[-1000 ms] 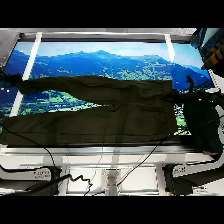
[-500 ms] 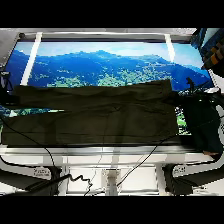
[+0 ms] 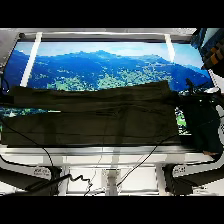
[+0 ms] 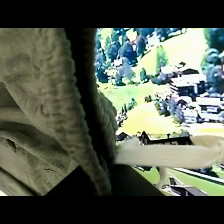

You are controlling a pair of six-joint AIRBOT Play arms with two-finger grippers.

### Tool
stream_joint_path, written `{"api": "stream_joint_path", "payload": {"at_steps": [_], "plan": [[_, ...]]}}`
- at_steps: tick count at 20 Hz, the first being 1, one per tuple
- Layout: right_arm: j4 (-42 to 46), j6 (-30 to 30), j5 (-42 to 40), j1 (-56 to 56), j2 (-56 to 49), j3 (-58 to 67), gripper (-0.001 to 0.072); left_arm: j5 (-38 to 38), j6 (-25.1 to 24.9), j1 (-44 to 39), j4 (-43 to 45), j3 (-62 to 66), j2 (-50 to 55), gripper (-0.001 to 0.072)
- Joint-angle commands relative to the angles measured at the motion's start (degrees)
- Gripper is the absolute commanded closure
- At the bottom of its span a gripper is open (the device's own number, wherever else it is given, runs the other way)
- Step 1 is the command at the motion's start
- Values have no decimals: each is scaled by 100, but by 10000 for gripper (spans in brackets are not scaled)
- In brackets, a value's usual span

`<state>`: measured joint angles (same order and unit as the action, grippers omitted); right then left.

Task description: Fold the clothes and pants, and hang the long-sleeved shirts on hangers.

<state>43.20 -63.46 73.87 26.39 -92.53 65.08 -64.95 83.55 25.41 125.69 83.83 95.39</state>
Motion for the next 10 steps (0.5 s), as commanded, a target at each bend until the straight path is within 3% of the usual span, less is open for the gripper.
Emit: {"api": "stream_joint_path", "payload": {"at_steps": [1,2,6,7,8,9,10], "plan": [[13,-142,28,0,2,4,285,-494,22,81,-181,-42,105,356],[4,-168,31,0,4,4,10,-535,59,81,-284,-39,103,22],[11,-212,197,0,4,260,24,-614,72,35,-304,-39,-2,25],[17,-243,345,0,11,428,27,-610,87,35,-365,-39,-101,63],[61,-319,472,2,44,608,69,-610,120,35,-393,-39,-234,275],[153,-343,570,4,131,800,253,-603,116,44,-472,-39,-391,488],[321,-345,649,4,269,988,486,-601,129,66,-544,-39,-592,662]]}}
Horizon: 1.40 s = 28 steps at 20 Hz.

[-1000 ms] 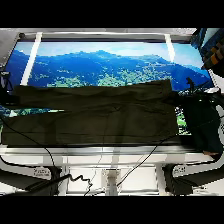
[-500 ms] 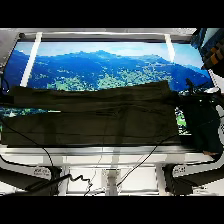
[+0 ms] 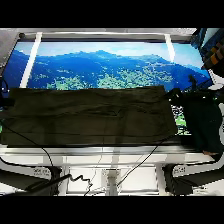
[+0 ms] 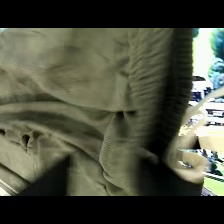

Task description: Fold the clothes and pants, and hang the long-sleeved shirts on hangers.

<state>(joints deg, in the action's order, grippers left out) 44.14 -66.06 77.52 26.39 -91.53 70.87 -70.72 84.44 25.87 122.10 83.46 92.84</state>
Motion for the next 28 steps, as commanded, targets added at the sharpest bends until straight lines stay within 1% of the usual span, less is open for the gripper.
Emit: {"api": "stream_joint_path", "payload": {"at_steps": [1,2,3,5,6,8,9,10,11,12,13,14,16,17,20,21,22,23,24,25,26,27,28], "plan": [[435,-87,319,4,339,549,678,-24,46,57,-369,-2,-553,691],[704,-90,295,4,590,636,683,-28,42,122,-752,-2,-817,691],[986,-87,210,4,883,636,683,-20,-17,208,-1355,-4,-1082,691],[1805,-98,188,4,1539,632,683,50,-699,404,-2968,-46,-1670,693],[2354,-160,240,4,1886,619,683,114,-798,444,-3322,-149,-1971,694],[3491,-339,4,7,2516,369,681,264,-728,490,-3353,-605,-2592,694],[3845,-452,-238,7,2747,164,523,278,-730,498,-3368,-940,-2857,693],[3995,-671,-356,4,2881,-20,134,278,-730,494,-3370,-1379,-3108,693],[4026,-765,-221,4,2944,-175,51,275,-728,492,-3373,-1880,-3342,693],[4063,-769,74,4,2951,-286,80,286,-730,494,-3366,-2365,-3558,693],[4144,-769,437,4,2955,-398,319,387,-691,520,-3359,-2892,-3816,693],[4212,-763,688,4,3025,-564,690,525,-560,573,-3370,-3329,-4063,692],[4127,-782,525,4,3491,-1161,684,627,-538,636,-3265,-3899,-4535,693],[4116,-782,450,4,3810,-1567,684,730,-518,638,-3060,-4013,-4686,693],[4015,-839,378,4,4806,-2992,684,1019,-516,638,-2944,-3893,-4763,694],[3858,-1021,229,4,5095,-3486,684,1054,-518,638,-2931,-3880,-4763,693],[3698,-1416,-199,4,5285,-3906,683,1115,-516,638,-2935,-3880,-4745,693],[3648,-2046,-765,4,5401,-4269,660,1198,-518,636,-2942,-3882,-4719,693],[3654,-2562,-1158,4,5396,-4481,473,1290,-518,636,-3001,-3882,-4684,692],[3668,-2839,-1364,4,5331,-4592,114,1338,-520,636,-3021,-3882,-4660,692],[3679,-2924,-1425,4,5261,-4616,25,1377,-518,636,-3021,-3882,-4638,692],[3713,-3064,-1423,4,5171,-4612,28,1449,-518,636,-3021,-3888,-4621,692],[3722,-3418,-1403,4,5064,-4612,28,1523,-520,636,-3056,-3893,-4597,692]]}}
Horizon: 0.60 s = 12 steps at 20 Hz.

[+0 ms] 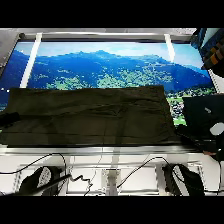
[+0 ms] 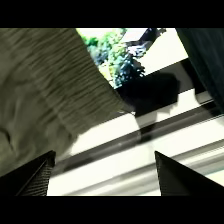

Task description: Fold the clothes and pants, and hang the long-sleeved shirts on hangers.

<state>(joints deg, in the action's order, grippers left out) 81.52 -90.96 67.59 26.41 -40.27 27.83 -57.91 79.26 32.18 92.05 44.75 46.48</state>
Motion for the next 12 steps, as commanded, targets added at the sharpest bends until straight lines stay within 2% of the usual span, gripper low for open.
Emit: {"api": "stream_joint_path", "payload": {"at_steps": [1,2,3,6,7,9,10,11,12], "plan": [[-83,-1416,-424,2,-201,-308,29,313,0,4,-192,-26,55,692],[-310,-1563,-444,2,-343,-308,86,376,-2,4,-376,-24,70,692],[-636,-1495,-533,2,-501,-308,112,442,-2,4,-588,-26,90,692],[-1182,-1213,-911,2,-914,-308,131,503,-4,4,-726,-26,131,692],[-1270,-1073,-962,2,-1034,-308,163,503,-4,4,-726,-26,140,692],[-1394,-874,-977,2,-1303,-310,164,505,-4,4,-728,-26,149,692],[-1488,-841,-975,2,-1447,-310,372,505,-4,4,-732,-26,155,692],[-1517,-846,-975,2,-1593,-308,677,505,-2,4,-732,-26,164,692],[-1486,-837,-981,2,-1705,-308,662,505,-2,4,-732,-26,175,692]]}}
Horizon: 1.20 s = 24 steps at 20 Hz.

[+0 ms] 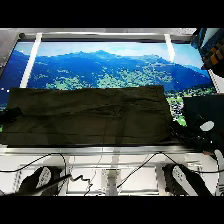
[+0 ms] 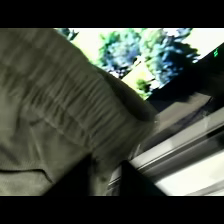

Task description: Fold the clothes and pants, and hang the long-sleeved shirts on hangers.

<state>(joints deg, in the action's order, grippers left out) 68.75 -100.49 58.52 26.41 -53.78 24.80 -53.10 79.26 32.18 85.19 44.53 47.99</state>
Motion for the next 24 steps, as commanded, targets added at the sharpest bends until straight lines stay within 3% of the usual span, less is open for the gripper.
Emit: {"api": "stream_joint_path", "payload": {"at_steps": [1,3,4,8,9,10,11,12,13,14,15,16,19,20,23,24], "plan": [[-157,116,-83,2,-396,-4,662,22,-2,4,-46,-4,31,692],[70,116,-85,2,-376,0,630,22,-2,4,-44,-4,48,692],[205,116,-90,2,-378,9,562,22,-2,4,-44,-4,55,692],[326,116,-179,2,-378,7,543,24,-4,4,-39,-9,55,692],[313,116,-264,2,-378,7,507,42,-4,7,15,-11,68,692],[249,122,-339,0,-378,7,405,103,-4,7,146,-24,103,692],[125,234,-398,0,-378,7,392,155,-2,7,376,-26,179,690],[-79,492,-439,-2,-376,7,399,149,2,11,573,-26,249,681],[-289,754,-435,-2,-376,7,571,107,4,13,654,-24,299,675],[-420,859,-415,-2,-376,9,680,44,129,17,651,-26,321,509],[-490,874,-411,-2,-372,7,684,26,459,22,654,-26,328,263],[-557,881,-409,-2,-372,9,684,22,822,66,654,-26,326,184],[-675,1174,-376,-2,-372,7,684,-376,1928,459,651,-26,354,186],[-745,1174,-345,-2,-372,7,684,-664,2046,697,649,-31,420,186],[-839,1174,-256,-2,-372,9,684,-1091,1945,1589,531,-87,708,185],[-857,1174,-256,-2,-372,9,684,-1119,1659,1956,306,-98,811,186]]}}
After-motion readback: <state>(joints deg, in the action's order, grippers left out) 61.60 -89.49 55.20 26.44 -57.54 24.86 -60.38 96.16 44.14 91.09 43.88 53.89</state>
